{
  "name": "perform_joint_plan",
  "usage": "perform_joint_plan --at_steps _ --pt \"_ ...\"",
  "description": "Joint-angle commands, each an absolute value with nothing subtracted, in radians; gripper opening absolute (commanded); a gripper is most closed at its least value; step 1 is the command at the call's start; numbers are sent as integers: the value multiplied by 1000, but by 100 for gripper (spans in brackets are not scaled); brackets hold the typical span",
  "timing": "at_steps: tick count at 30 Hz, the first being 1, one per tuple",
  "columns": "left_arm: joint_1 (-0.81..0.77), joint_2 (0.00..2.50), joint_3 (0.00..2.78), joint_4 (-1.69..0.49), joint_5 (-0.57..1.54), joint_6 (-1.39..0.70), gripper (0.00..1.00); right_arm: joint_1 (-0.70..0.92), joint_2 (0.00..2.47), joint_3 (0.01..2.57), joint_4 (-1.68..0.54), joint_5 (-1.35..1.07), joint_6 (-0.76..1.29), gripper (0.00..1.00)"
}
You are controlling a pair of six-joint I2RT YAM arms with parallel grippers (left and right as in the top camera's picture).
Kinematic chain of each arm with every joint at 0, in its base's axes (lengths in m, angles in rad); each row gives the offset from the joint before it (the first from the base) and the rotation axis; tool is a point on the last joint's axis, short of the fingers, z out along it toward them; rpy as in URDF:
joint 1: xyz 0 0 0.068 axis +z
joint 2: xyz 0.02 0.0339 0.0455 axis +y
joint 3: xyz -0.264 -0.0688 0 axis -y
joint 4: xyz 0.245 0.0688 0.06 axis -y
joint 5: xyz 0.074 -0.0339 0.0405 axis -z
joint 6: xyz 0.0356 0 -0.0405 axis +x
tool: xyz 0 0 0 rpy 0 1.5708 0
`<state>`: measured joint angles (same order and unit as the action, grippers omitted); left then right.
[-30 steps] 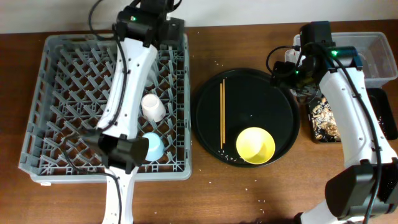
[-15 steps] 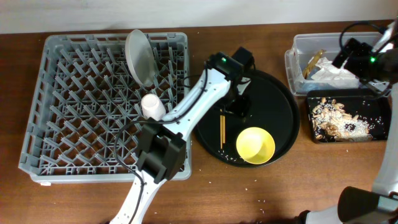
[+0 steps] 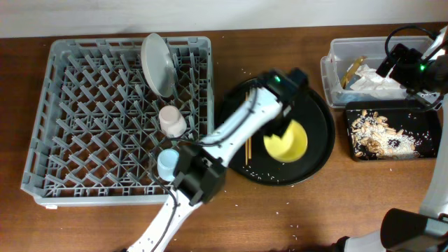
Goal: Sort waste into correct bins and load items into the dishwasher rack
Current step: 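Grasp the yellow bowl with the left gripper and lift it, then place the yellow bowl tilted in the rack beside the plate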
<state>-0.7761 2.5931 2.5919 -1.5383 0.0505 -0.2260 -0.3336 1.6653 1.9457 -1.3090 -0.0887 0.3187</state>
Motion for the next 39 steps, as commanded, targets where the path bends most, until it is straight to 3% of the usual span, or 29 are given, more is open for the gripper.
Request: perform_joint_plan --at_steps 1,3,4,6,7,9,10,14,20,26,27,28,29,35,37,39 --pt "-636 2572 2994 -1688 -309 -246 1 -341 1674 1951 -1310 -94 326 99" --pt "-550 2548 3114 -1688 -922 -277 1 -341 1674 1951 -1310 -94 326 99" --pt "-519 2549 3107 -1688 -1129 -276 1 -341 1674 1951 -1310 -94 327 99" --pt "-459 2549 3103 -1688 -1275 -276 1 -341 1674 1951 -1310 -94 326 98" --pt "-443 2549 3103 -1688 -1278 -277 1 -341 1674 1951 -1310 -94 326 98" --pt "-387 2564 3082 -1652 -1036 -346 1 -341 1674 1951 -1310 -94 326 98" --pt "-383 2582 3046 -1618 -1021 -345 1 -341 1674 1951 -1310 -94 326 98" --pt "-410 2642 3017 -1510 -1026 -344 1 -341 1674 1951 -1310 -94 326 99" --pt "-426 2785 3010 -1522 -1179 -345 0 -341 1674 1951 -1310 -94 326 98" --pt "-443 2816 3010 -1523 -1097 -348 0 -341 1674 1951 -1310 -94 326 99" --pt "-450 2816 3010 -1527 -1052 -348 2 -341 1674 1951 -1310 -94 326 99" --pt "-457 2816 3010 -1545 -970 -348 28 -341 1674 1951 -1310 -94 326 98" --pt "-457 2816 3010 -1575 -912 -347 41 -341 1674 1951 -1310 -94 326 98" --pt "-458 2808 3020 -1685 -809 -347 50 -341 1674 1951 -1310 -94 326 98" --pt "-458 2786 3025 -1688 -722 -347 49 -341 1674 1951 -1310 -94 326 99" --pt "-458 2769 3025 -1688 -719 -347 40 -341 1674 1951 -1310 -94 326 98"
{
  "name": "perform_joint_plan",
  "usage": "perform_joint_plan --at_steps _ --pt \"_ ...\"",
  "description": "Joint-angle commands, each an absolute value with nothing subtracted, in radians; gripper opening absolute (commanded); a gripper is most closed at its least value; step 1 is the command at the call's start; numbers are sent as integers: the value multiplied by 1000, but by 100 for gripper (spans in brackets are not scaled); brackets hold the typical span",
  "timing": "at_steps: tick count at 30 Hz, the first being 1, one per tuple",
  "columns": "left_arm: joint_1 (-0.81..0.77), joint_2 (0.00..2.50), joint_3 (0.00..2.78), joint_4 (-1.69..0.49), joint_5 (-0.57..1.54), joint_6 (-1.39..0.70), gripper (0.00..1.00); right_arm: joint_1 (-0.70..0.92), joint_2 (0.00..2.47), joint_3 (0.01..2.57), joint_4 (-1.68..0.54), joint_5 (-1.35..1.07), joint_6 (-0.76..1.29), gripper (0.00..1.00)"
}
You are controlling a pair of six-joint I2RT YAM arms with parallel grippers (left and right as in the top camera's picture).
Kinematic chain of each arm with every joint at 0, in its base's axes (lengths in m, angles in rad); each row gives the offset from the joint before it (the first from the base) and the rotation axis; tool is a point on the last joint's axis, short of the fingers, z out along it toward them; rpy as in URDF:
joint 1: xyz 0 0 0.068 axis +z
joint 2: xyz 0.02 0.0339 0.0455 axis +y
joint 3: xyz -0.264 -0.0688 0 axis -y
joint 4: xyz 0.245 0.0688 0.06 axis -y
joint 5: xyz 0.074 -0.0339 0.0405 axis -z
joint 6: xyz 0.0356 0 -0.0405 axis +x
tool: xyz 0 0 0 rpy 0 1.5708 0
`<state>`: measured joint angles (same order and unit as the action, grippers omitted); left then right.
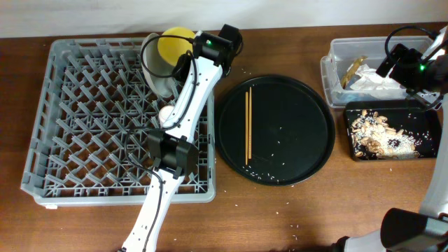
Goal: Sort waste into correct bins and load items into the dishwasher rack
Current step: 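Place the yellow bowl tilted in the rack beside the plate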
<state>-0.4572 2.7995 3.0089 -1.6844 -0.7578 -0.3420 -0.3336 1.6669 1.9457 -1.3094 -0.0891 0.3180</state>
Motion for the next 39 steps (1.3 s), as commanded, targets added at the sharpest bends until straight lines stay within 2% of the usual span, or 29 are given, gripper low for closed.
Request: perform_joint_plan --at_steps 1,5,7,10,11,12,13,14,15,16,21,25,26,28,30,32,37,39 --pt "-458 2754 3025 -1687 -719 -347 38 -341 1674 1951 -1310 -94 326 98" --pt "-457 2665 3025 -1679 -702 -347 39 -341 1674 1951 -1310 -94 326 98" --pt "-442 2582 3025 -1666 -618 -347 39 -341 1674 1951 -1310 -94 326 99" --pt "-406 2494 3025 -1660 -467 -343 58 -341 1674 1951 -1310 -94 326 98" --pt "-384 2466 3025 -1649 -364 -333 64 -341 1674 1951 -1310 -94 326 99" --pt "-326 2428 3025 -1607 -86 -249 74 -341 1674 1951 -1310 -94 327 99" --pt "-260 2413 3025 -1575 163 -233 75 -341 1674 1951 -1310 -94 326 99" --pt "-200 2414 3025 -1551 312 -234 72 -341 1674 1951 -1310 -94 326 98" --pt "-132 2431 3023 -1522 318 -234 66 -341 1674 1951 -1310 -94 326 99" --pt "-119 2444 3023 -1513 310 -235 65 -341 1674 1951 -1310 -94 326 98" --pt "-138 2557 3022 -1492 261 -276 57 -341 1674 1951 -1310 -94 326 99" --pt "-182 2600 3022 -1507 7 -329 57 -341 1674 1951 -1310 -94 326 99" --pt "-187 2605 3022 -1507 -23 -330 54 -341 1674 1951 -1310 -94 326 99" --pt "-190 2635 3022 -1538 -103 -440 53 -341 1674 1951 -1310 -94 326 98" --pt "-190 2671 3021 -1542 -101 -532 45 -341 1674 1951 -1310 -94 326 99" --pt "-190 2716 3017 -1525 -53 -607 44 -341 1674 1951 -1310 -94 326 98" --pt "-190 2748 3012 -1478 -14 -618 43 -341 1674 1951 -1310 -94 326 98" --pt "-190 2748 3012 -1473 -15 -618 11 -341 1674 1951 -1310 -94 326 98"
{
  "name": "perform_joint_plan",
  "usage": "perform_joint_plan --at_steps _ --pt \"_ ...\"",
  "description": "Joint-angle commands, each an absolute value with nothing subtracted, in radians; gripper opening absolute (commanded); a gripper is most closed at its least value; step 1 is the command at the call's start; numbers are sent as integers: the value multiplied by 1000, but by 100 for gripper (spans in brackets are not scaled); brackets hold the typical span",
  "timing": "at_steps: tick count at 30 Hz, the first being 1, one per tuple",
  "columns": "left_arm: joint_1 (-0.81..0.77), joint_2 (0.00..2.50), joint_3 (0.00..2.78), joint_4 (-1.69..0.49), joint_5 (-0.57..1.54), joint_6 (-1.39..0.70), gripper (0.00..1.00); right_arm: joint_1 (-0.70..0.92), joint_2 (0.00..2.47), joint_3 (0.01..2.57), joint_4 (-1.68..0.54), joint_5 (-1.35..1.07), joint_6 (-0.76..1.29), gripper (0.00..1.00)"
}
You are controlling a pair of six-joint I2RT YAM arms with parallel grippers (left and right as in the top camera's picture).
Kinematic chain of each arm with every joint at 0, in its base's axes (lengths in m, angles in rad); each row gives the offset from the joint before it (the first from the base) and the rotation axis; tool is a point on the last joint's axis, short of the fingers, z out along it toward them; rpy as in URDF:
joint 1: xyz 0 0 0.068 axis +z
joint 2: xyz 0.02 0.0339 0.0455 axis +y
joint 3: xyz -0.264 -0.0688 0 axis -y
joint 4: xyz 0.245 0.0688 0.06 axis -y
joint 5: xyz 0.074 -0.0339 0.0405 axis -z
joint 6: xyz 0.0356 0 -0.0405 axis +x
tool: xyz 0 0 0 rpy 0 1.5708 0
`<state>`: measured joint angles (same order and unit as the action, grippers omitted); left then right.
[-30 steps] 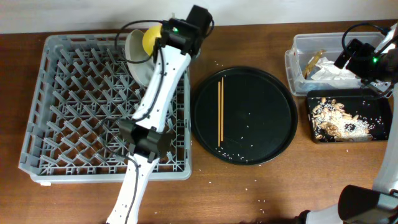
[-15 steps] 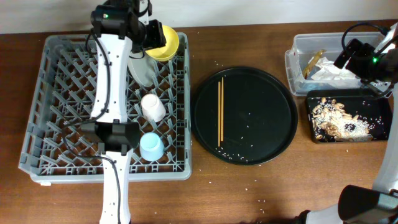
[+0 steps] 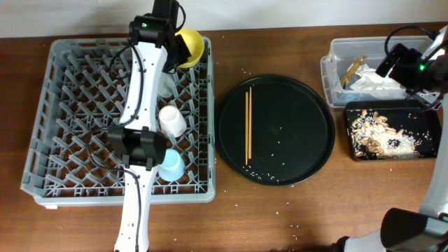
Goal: Sort waste into correct bins and load items into the dishwasher rack
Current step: 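Place the yellow bowl tilted in the rack beside the plate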
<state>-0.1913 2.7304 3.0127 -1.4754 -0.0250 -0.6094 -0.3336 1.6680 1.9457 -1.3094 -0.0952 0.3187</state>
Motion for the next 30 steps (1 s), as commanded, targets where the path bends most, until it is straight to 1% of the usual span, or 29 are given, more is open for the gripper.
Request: perform_joint_plan --at_steps 1,2,6,9,12,13,15,17,18,20,22,25,27,30 --pt "-190 2748 3012 -1473 -15 -618 5 -341 1674 1951 -1310 -94 326 99" --pt "-190 2748 3012 -1473 -15 -617 1 -341 1674 1951 -1310 -94 327 98" --pt "-190 2737 3032 -1483 -15 -603 1 -341 1674 1951 -1310 -94 326 98" --pt "-193 2666 3119 -1558 -106 -555 1 -341 1674 1951 -1310 -94 326 98" --pt "-259 2557 3139 -1669 -380 -461 1 -341 1674 1951 -1310 -94 326 98" --pt "-296 2540 3139 -1688 -497 -399 1 -341 1674 1951 -1310 -94 326 98" --pt "-389 2537 3129 -1688 -793 -387 1 -341 1674 1951 -1310 -94 326 98" --pt "-490 2537 3094 -1688 -1224 -386 1 -341 1674 1951 -1310 -94 326 98" --pt "-511 2537 3087 -1688 -1278 -387 1 -341 1674 1951 -1310 -94 326 98" --pt "-511 2537 3045 -1688 -1264 -412 1 -341 1674 1951 -1310 -94 326 99" --pt "-502 2542 2931 -1672 -1250 -468 1 -341 1674 1951 -1310 -94 326 98" --pt "-501 2543 2698 -1531 -1249 -477 0 -341 1674 1951 -1310 -94 327 99" --pt "-501 2543 2594 -1459 -1249 -478 0 -341 1674 1951 -1310 -94 326 98" --pt "-501 2553 2515 -1406 -1252 -478 0 -341 1674 1951 -1310 -94 326 98"
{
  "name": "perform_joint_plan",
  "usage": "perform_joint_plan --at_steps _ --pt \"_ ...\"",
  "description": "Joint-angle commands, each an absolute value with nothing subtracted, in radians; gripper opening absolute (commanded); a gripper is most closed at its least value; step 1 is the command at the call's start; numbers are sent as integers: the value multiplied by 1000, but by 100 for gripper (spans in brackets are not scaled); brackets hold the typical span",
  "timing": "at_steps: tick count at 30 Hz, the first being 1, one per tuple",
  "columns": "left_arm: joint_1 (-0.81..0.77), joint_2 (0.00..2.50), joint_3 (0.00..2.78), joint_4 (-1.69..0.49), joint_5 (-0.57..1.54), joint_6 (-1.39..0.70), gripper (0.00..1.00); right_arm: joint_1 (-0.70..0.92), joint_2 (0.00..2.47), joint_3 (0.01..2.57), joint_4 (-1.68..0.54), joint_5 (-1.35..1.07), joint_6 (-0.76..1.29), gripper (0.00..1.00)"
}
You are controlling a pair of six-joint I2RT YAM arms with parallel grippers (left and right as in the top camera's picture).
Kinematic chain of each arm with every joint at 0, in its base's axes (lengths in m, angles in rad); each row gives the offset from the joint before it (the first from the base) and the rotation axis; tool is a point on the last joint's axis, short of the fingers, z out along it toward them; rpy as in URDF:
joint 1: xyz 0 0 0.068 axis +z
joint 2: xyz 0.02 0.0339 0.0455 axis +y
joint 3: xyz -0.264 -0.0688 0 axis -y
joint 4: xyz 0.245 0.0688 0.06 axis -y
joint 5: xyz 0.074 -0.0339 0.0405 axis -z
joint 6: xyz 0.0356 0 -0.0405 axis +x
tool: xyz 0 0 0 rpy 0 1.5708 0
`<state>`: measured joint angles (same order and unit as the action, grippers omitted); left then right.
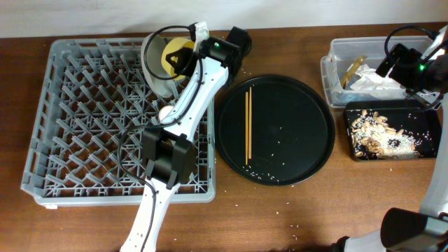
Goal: Sort waste into correct bins and load items into the dishwasher rack
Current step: 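Place the yellow bowl tilted in the rack beside the plate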
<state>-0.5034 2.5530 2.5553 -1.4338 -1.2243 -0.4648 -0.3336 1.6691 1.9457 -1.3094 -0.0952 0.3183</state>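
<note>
A yellow bowl (171, 56) stands on edge in the back right corner of the grey dishwasher rack (84, 119), tucked against an upright grey plate (152, 73). My left gripper (185, 61) reaches in from the right, and its fingers appear shut on the bowl's right rim. Two wooden chopsticks (247, 126) lie on the round black tray (294, 126). A pink cup (164, 112) peeks out beside my left arm. Over the bins at far right hangs my right gripper (418, 73), its fingers unclear.
A clear bin (336, 70) holding paper waste sits at the back right. In front of it is a black rectangular tray (388, 133) of food scraps. Rice grains dot the round tray and the table. My left arm lies across the rack's right side.
My left arm has swung from the rack's back middle to its right edge. The yellow bowl has gone from the rack's back right rim down against the grey plate.
The yellow bowl first sat on the round black tray with my left gripper at it. Then it was held over the rack's back right by the grey plate, then at the rack's back rim. Now it stands against the plate. My right arm stayed still.
</note>
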Motion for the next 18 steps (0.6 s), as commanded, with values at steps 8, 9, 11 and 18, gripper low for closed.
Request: perform_joint_plan --at_steps 8,9,11,18 --pt "-477 2573 2514 -1317 -1244 -477 0 -341 1674 1951 -1310 -94 327 98" --pt "-481 2573 2514 -1318 -1242 -477 0 -341 1674 1951 -1310 -94 327 99" --pt "-502 2573 2514 -1320 -1242 -453 0 -341 1674 1951 -1310 -94 326 98" --pt "-525 2573 2515 -1466 -1157 -454 27 -341 1674 1951 -1310 -94 326 99"
